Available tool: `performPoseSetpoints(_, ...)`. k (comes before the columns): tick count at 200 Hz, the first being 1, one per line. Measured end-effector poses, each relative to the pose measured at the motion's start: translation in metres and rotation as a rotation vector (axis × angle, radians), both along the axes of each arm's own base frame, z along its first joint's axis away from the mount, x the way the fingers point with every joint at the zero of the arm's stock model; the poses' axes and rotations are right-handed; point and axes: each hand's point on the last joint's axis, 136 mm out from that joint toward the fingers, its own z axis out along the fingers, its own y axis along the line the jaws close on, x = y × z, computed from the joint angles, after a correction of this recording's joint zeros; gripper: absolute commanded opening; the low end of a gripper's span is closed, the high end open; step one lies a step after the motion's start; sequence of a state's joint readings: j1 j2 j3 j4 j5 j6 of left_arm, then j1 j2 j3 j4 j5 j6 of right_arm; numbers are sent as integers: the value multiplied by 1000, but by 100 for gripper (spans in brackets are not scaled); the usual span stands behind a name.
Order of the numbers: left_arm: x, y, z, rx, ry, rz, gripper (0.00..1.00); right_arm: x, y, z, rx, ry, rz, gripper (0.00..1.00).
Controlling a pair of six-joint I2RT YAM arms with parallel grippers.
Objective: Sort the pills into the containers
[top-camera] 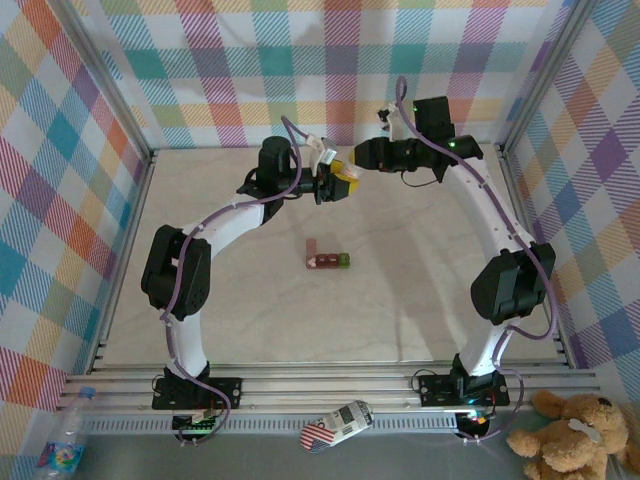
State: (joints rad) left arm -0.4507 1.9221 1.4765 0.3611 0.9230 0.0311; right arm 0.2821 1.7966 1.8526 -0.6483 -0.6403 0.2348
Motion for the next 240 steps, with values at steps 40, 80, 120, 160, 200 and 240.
performPoseSetpoints(40,7,-2,-10,19,12,69,0,7,4,-10,18,34,-96,27)
performPoseSetpoints(80,18,-8,-47,91,-22,248,0,19,1,-44,-19,129,-298,28)
performPoseSetpoints(120,32,-11,-49,122,-106,436,0,32,-2,-47,-27,139,-484,28)
performPoseSetpoints(160,44,-5,-43,114,-127,534,0,44,2,-39,43,127,-574,31)
performPoseSetpoints(200,47,-3,-39,103,-140,556,0,48,2,-36,72,132,-588,48)
performPoseSetpoints(240,51,2,-24,43,-156,560,0,42,-10,-28,149,156,-523,72)
